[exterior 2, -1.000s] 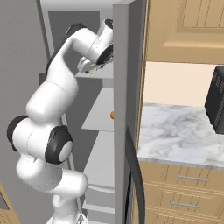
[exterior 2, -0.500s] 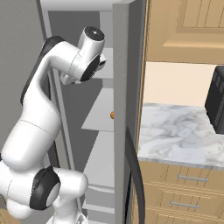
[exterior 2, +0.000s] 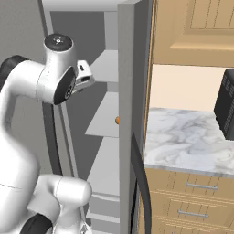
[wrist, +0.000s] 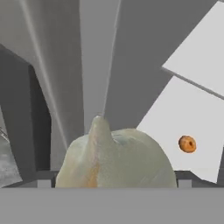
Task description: Take the tangerine, pear, and garlic from the freezer and place them in the bowl on the counter.
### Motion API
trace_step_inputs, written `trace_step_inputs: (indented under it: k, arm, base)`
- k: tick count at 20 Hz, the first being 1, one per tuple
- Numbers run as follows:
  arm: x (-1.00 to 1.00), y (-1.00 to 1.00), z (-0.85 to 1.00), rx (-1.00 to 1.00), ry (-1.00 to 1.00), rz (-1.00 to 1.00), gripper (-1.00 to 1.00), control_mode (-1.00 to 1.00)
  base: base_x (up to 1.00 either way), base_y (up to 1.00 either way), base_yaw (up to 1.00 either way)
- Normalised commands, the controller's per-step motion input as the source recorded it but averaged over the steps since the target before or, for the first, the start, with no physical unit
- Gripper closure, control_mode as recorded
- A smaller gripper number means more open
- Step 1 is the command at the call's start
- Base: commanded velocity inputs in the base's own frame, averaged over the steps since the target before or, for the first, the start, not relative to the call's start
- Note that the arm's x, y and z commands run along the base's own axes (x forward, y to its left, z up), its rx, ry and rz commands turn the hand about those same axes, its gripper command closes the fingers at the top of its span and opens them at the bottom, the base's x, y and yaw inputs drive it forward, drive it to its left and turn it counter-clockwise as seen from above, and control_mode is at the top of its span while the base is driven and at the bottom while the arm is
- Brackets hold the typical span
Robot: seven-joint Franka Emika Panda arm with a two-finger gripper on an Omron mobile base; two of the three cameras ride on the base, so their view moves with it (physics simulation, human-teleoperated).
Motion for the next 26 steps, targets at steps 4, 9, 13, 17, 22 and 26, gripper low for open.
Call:
trace_step_inputs:
  k: [4, 9, 13, 17, 22, 26]
  arm:
    - [-0.6, 0.02, -0.06, 0.01, 0.0, -0.38, 1.0, -1.0]
    - [-0.56, 0.0, -0.04, 0.09, 0.07, -0.3, 1.0, -1.0]
    - [-0.47, 0.0, -0.22, 0.07, 0.09, -0.28, 1.0, -1.0]
    - [-0.32, 0.08, -0.24, 0.02, 0.0, -0.16, 1.0, -1.0]
    - [-0.09, 0.12, -0.23, 0.0, -0.01, 0.0, 1.0, -1.0]
    - [-0.04, 0.04, -0.14, 0.0, 0.0, 0.0, 1.0, 1.0]
  base:
    - [0.0, 0.0, 0.0]
    - [0.0, 0.0, 0.0]
    - [0.0, 0.0, 0.0]
    - [0.0, 0.0, 0.0]
    - [0.0, 0.0, 0.0]
    - [-0.49, 0.15, -0.01]
